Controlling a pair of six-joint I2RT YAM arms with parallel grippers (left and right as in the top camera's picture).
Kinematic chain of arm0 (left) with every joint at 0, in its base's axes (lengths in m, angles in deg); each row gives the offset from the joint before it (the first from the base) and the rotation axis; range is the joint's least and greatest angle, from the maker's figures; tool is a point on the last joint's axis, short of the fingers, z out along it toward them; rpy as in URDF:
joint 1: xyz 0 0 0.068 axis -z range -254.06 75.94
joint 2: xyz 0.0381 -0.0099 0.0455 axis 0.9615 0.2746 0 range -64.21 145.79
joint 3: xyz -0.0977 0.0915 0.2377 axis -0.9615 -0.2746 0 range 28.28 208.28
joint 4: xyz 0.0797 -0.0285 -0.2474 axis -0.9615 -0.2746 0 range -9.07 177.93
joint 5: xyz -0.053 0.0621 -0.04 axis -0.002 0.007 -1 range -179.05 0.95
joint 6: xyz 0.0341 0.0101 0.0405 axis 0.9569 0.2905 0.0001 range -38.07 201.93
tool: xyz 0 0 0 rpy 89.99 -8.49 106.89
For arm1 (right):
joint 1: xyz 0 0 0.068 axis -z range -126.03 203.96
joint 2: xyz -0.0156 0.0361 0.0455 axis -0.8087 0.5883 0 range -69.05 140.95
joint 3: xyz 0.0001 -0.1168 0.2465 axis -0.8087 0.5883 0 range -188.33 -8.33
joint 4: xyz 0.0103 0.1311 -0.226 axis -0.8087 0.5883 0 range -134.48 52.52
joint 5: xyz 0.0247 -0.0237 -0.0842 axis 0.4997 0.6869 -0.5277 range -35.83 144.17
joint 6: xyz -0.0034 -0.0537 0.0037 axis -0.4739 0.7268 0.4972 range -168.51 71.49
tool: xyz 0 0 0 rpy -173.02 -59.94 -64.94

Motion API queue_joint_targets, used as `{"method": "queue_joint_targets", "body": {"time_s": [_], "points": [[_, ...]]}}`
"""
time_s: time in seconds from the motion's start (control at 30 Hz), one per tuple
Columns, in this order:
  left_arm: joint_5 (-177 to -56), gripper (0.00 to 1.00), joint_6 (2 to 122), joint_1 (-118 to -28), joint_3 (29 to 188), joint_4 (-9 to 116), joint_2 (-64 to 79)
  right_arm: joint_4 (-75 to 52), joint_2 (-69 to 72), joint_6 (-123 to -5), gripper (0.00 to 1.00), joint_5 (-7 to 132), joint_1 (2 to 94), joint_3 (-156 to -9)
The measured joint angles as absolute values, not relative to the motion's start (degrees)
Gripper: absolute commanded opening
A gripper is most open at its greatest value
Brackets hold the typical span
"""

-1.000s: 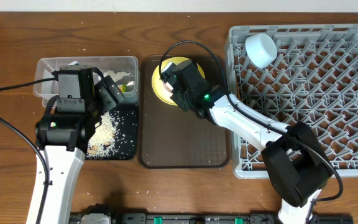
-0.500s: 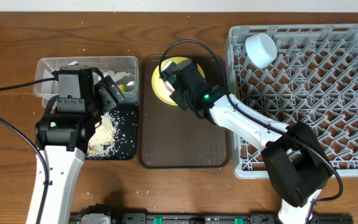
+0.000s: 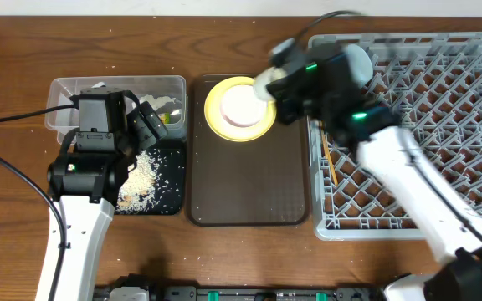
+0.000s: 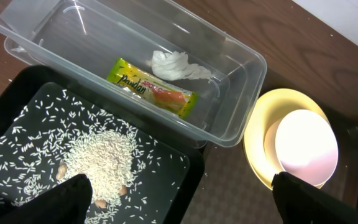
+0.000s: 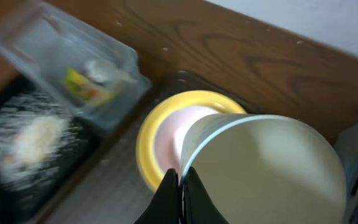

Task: Sort waste into correct bins and load items into the dishwasher rack
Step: 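Carry the white cup right and place it in the rack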

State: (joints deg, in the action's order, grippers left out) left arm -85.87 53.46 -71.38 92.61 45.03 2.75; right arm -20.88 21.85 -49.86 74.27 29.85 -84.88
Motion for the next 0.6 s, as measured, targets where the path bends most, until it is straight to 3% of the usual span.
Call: {"method": "queue_joint_targets", "body": {"time_s": [0.3,0.6], "points": [[-85.9,0.95,53.5,-71.4,92.6,45.1,2.7,-14.5,24.8,-50.8,0.01,106.7,51.2,-84.9],[-85.9,0.95,53.5,-71.4,92.6,45.0,2.7,-14.3,34.7,-50.4,0.01,123.3,55.7,-84.9]]}}
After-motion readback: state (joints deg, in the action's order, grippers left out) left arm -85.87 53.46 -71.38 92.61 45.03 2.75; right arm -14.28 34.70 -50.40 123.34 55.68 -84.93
